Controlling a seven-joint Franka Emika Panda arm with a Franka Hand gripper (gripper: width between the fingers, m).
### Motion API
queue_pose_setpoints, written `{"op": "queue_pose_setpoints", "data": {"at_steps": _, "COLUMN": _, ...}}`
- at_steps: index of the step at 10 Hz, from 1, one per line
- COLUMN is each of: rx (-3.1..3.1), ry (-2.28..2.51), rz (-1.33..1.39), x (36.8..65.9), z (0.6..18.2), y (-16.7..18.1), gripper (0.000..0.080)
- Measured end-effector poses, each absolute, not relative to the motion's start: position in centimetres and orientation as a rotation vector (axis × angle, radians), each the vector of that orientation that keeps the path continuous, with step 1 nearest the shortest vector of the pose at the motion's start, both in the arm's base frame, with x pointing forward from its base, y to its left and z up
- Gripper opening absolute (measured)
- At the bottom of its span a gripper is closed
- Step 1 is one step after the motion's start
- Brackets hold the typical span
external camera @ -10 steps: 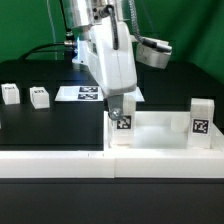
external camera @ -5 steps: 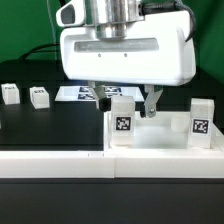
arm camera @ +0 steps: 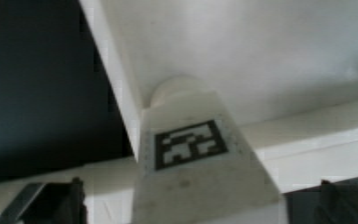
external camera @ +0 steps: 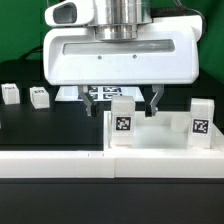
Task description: Assemble square table
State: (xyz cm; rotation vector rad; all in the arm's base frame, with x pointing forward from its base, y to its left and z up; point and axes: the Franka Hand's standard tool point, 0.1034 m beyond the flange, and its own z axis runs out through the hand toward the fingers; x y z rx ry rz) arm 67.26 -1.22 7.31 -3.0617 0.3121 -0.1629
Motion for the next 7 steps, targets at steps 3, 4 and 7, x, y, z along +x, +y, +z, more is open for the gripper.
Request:
{"op": "queue_pose_setpoints", "data": {"at_steps": 3, "rx": -3.050, "ry": 0.392, "rz": -0.160, "x": 67.22, "z": 7.25, "y": -1.23, "gripper": 0.0557}}
{"op": "queue_pose_setpoints", "data": {"at_steps": 4, "rx": -3.030, "ry": 0.495, "rz": -0.157, "x": 67.23, "z": 7.25, "y": -1.19, "gripper": 0.0376}}
{"op": "queue_pose_setpoints", "data": {"at_steps": 7, "rx": -2.939, "ry": 0.865, "rz": -0.146, "x": 67.24, "z": 7.17, "y": -1.24, "gripper": 0.0288}}
